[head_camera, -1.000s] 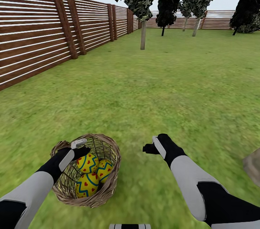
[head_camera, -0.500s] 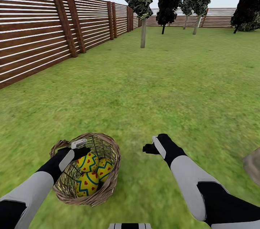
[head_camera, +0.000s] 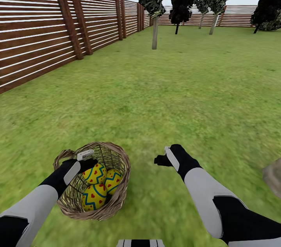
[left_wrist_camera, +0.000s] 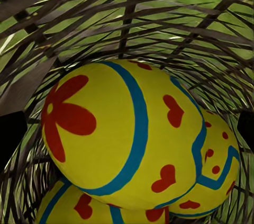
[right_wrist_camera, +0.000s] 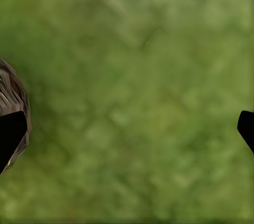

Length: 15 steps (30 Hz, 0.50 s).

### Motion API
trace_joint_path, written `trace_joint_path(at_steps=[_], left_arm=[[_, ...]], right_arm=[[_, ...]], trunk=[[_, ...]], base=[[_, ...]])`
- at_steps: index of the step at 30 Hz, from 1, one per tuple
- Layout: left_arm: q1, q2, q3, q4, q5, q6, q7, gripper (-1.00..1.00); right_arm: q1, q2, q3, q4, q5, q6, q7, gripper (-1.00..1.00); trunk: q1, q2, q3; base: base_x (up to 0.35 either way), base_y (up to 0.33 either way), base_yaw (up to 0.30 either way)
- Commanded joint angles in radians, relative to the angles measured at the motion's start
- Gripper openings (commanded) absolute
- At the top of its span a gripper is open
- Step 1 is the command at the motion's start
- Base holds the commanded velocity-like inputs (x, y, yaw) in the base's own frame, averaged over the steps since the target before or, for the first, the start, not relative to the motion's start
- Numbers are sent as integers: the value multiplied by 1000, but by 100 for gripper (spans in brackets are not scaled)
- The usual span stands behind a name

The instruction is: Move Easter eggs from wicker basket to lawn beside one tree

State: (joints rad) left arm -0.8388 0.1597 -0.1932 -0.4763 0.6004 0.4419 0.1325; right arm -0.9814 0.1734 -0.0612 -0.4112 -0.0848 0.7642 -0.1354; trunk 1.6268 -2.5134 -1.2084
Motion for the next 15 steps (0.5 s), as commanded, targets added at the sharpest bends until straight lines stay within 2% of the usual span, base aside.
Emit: trace_joint_path(at_steps=[1, 5, 15], left_arm=[[0, 1, -8, -2, 11, 3, 8, 100], [0, 1, -8, -2, 11, 3, 8, 100], [0, 1, -11, -3, 10, -2, 10, 100]], right_arm=[[0, 1, -6, -1, -9, 3, -9, 100], [0, 1, -6, -1, -9, 3, -9, 100], [0, 1, -6, -1, -9, 3, -9, 100]], trunk=[[0, -1, -5], [2, -2, -20], [3, -2, -24]], base=[[0, 0, 0], [0, 0, 0], [0, 0, 0]])
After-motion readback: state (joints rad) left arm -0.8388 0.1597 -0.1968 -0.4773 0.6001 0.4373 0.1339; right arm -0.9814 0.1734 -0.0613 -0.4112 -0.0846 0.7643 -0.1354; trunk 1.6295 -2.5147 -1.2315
